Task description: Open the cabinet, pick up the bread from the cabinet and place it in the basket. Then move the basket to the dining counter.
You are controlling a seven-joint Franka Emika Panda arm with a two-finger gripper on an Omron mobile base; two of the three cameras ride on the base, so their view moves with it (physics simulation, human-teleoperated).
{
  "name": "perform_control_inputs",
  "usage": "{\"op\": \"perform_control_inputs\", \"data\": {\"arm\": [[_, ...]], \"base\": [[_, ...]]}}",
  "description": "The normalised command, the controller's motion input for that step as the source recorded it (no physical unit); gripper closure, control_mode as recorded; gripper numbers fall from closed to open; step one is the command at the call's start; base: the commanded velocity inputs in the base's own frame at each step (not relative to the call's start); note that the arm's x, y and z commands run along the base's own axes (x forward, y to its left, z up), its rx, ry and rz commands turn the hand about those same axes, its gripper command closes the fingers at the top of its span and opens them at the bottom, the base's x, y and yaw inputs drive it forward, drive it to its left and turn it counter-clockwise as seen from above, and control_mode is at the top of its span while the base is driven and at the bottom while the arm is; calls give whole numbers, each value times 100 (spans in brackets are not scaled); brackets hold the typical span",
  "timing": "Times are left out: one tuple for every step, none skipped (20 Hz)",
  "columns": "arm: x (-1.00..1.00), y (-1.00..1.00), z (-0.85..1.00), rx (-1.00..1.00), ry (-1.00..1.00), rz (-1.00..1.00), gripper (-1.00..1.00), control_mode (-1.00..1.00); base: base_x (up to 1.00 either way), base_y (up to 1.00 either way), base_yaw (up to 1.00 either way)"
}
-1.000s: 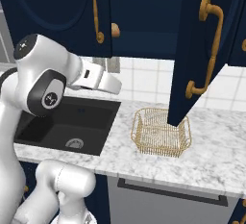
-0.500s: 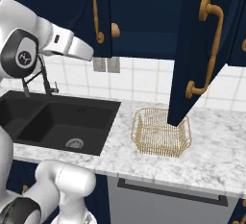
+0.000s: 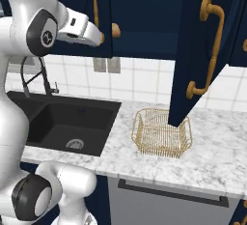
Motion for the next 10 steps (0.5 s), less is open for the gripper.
{"op": "perform_control_inputs", "data": {"arm": [[72, 6, 0, 0, -17, 25, -100, -100], [84, 0, 0, 0, -15, 26, -100, -100], [89, 0, 0, 4, -4, 26, -100, -100], [84, 0, 0, 4, 0, 22, -100, -100], [91, 0, 1, 4, 0, 17, -100, -100], [78, 0, 2, 2, -6, 15, -100, -100], [75, 0, 0, 0, -9, 14, -100, -100], [71, 0, 0, 0, -9, 11, -100, -100], [83, 0, 0, 0, -6, 11, -100, -100], [75, 0, 0, 0, -6, 10, -100, -100]], "base": [[0, 0, 0], [0, 0, 0], [0, 0, 0], [0, 0, 0], [0, 0, 0], [0, 0, 0], [0, 0, 0], [0, 0, 0], [0, 0, 0], [0, 0, 0]]}}
